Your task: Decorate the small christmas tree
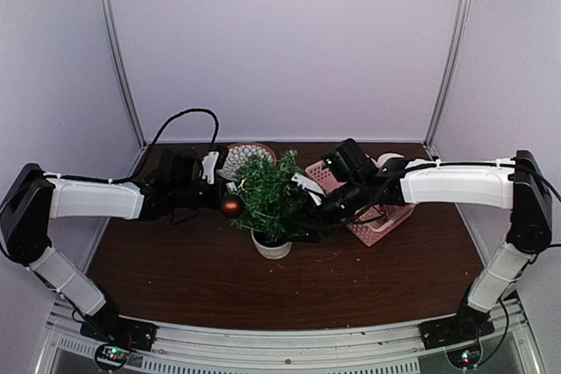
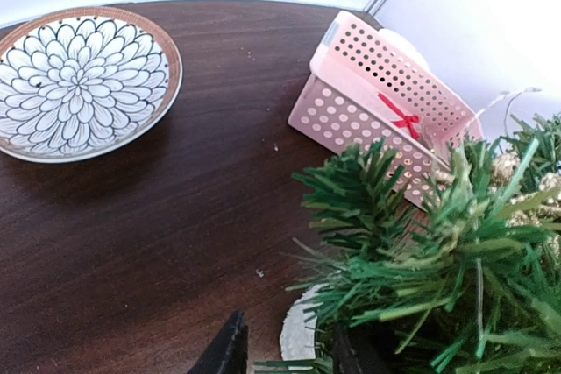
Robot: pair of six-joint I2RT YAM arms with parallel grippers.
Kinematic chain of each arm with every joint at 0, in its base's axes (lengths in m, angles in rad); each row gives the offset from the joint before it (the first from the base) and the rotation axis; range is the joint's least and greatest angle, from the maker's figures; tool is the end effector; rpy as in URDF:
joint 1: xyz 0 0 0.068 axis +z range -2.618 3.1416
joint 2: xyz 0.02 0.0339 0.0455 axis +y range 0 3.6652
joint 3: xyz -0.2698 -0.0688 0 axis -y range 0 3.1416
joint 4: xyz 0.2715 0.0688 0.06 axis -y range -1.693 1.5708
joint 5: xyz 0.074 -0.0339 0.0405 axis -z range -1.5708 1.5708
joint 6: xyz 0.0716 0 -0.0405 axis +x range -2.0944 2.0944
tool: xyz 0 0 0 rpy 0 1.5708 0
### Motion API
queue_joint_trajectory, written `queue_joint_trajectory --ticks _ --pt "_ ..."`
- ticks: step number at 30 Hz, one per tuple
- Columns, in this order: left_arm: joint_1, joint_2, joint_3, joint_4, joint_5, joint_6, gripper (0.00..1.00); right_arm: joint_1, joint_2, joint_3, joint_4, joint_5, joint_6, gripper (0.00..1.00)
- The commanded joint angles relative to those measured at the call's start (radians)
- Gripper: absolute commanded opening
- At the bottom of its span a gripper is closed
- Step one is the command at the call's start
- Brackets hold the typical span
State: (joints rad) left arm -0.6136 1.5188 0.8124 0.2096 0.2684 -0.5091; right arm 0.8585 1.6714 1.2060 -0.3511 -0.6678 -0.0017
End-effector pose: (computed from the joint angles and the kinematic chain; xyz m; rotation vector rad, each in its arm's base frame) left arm 0.2975 -0.2327 0.1842 0.2897 2.1747 -0.9430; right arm 0.2317 0.3361 0.2188 -1.3377 2.1025 1.1852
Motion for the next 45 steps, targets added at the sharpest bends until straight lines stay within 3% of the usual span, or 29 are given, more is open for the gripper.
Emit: queue_joint_trajectory --ticks 1,16,26,32,40,45 --pt "0.014 0.006 0.038 0.015 0.032 0.037 0.34 0.008 -0.086 -0.031 0.026 0.033 0.002 0.68" --pt "0.071 -0.221 -0.068 -0.108 -0.036 0.025 0.42 -0.024 -0.262 -0.062 -0.104 0.044 -0.055 0.72" --pt "0.075 -0.414 -0.211 -0.250 -0.050 0.004 0.41 -0.214 -0.342 -0.091 -0.032 -0.005 0.026 0.70" --pt "0.022 -0.467 -0.330 -0.216 0.018 -0.046 0.38 -0.289 -0.308 -0.162 0.055 -0.032 0.120 0.67" --pt "-0.161 -0.333 -0.465 0.171 -0.025 -0.167 0.34 -0.302 -0.307 -0.270 0.163 -0.053 0.183 0.65" --pt "-0.208 -0.133 -0.473 0.452 -0.059 -0.225 0.31 -0.306 -0.297 -0.293 0.186 -0.056 0.198 0.65"
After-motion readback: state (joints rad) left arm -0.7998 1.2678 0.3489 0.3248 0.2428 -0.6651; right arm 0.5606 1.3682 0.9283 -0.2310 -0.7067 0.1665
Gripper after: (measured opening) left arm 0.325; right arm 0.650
